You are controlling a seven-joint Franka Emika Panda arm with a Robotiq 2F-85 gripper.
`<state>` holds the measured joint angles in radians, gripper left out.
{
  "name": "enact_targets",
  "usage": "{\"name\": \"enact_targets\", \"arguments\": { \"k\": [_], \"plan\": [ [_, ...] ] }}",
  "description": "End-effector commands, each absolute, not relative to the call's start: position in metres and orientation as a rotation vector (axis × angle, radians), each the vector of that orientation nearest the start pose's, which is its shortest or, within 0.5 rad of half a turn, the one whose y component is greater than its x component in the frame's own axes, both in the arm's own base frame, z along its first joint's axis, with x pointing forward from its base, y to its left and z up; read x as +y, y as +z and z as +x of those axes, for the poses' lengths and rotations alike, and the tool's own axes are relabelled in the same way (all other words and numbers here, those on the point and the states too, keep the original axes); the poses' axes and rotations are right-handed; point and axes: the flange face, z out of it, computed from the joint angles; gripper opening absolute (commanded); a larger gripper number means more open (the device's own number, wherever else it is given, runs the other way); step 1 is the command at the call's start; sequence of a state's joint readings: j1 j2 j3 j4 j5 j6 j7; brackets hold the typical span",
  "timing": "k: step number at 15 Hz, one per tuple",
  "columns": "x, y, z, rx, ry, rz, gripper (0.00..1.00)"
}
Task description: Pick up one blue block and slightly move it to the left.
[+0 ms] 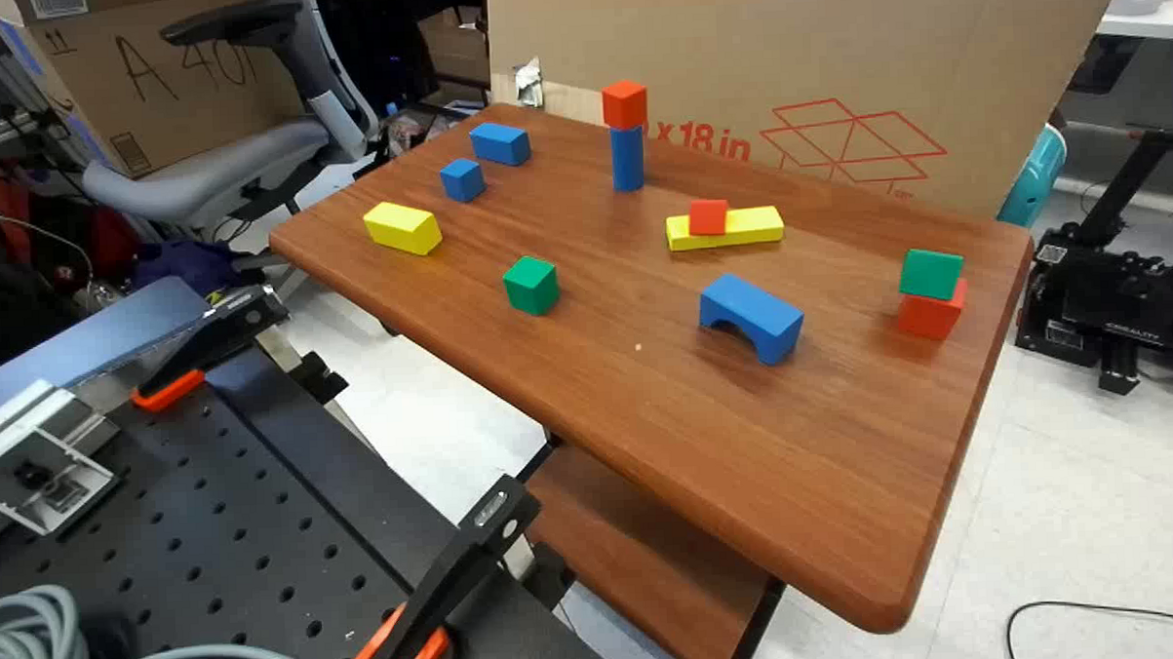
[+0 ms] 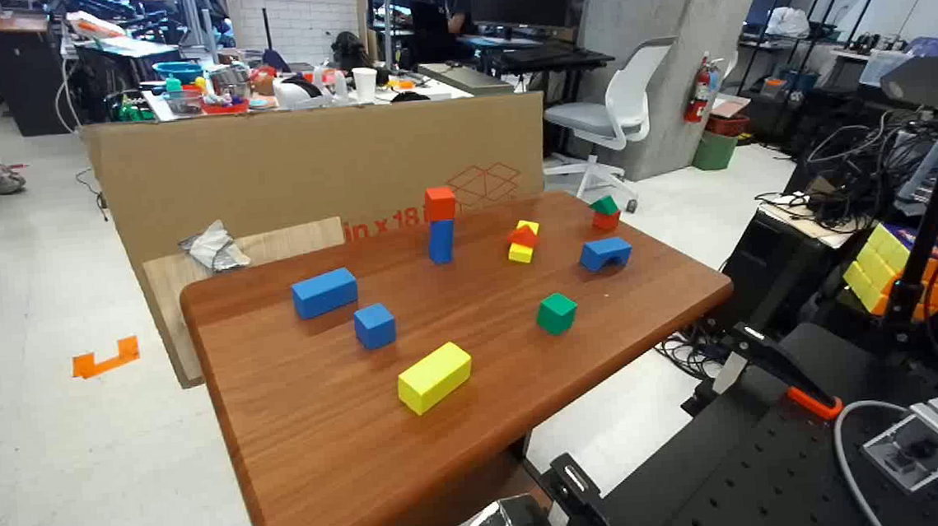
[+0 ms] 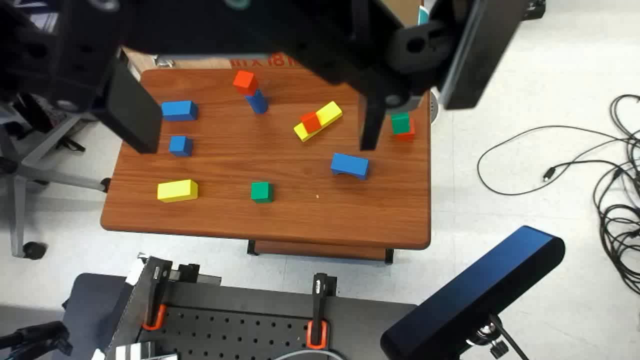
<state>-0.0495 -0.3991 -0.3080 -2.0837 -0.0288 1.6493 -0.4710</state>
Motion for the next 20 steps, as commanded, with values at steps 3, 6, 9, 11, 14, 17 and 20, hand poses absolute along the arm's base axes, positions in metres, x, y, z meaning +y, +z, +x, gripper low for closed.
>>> {"name": "enact_targets", "arguments": {
  "k": [3,6,9,11,14,17,20],
  "plan": [
    [-0.172,0.576,0.398,-0.216,0.020,-3.031,1.00],
    [-0.172,0.576,0.398,-0.216,0.020,-3.031,1.00],
    [-0.172,0.576,0.398,-0.216,0.020,-3.031,1.00],
    [-0.168,0.567,0.411,-0.181,0.043,-3.031,1.00],
    [-0.160,0.548,0.434,-0.095,0.092,-3.030,1.00],
    [-0.152,0.520,0.463,0.013,0.128,-3.024,1.00],
    [-0.146,0.491,0.491,0.097,0.120,-3.033,1.00]
  ]
}}
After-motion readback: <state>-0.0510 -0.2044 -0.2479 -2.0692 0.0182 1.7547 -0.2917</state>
